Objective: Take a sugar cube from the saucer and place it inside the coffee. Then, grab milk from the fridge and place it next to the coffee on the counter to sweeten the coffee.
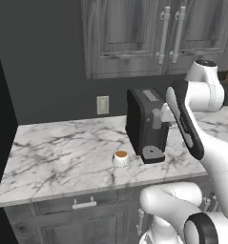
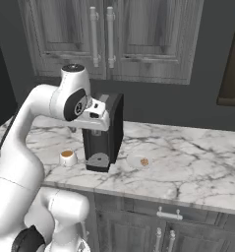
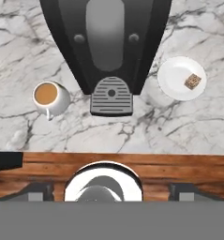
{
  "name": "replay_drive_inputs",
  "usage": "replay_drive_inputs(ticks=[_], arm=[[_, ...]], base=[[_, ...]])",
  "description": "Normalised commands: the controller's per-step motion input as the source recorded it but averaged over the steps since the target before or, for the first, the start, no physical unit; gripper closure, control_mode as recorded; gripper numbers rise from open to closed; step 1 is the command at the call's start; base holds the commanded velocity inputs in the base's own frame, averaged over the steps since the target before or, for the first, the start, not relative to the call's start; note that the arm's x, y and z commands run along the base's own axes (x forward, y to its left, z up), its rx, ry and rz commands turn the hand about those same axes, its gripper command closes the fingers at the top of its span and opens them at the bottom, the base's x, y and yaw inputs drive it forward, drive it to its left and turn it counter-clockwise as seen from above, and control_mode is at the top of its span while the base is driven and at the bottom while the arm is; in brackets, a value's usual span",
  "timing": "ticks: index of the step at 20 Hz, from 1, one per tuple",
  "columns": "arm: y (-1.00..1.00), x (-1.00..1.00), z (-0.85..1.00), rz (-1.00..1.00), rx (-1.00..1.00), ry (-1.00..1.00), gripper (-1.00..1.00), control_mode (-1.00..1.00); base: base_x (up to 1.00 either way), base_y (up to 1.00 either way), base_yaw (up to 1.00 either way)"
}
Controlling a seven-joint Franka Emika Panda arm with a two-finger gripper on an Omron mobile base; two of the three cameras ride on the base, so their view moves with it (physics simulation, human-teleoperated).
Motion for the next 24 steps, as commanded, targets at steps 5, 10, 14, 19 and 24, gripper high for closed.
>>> replay_drive_inputs(ticks=[5,10,14,19,24], arm=[[-1.0,-0.75,-0.17,0.24,0.0,-0.22,-1.0,-1.0],[-1.0,-0.09,-0.16,0.41,0.0,-0.31,-1.0,-1.0],[-1.0,0.14,-0.21,0.46,0.0,-0.24,-1.0,-1.0],[-0.95,0.54,-0.44,0.5,0.06,-0.1,-1.0,-1.0],[-0.42,0.79,-0.56,0.64,0.01,-0.03,-1.0,-1.0]], base=[[0.0,0.0,0.0],[0.0,0.0,0.0],[0.0,0.0,0.0],[0.0,0.0,0.0],[0.0,0.0,0.0]])
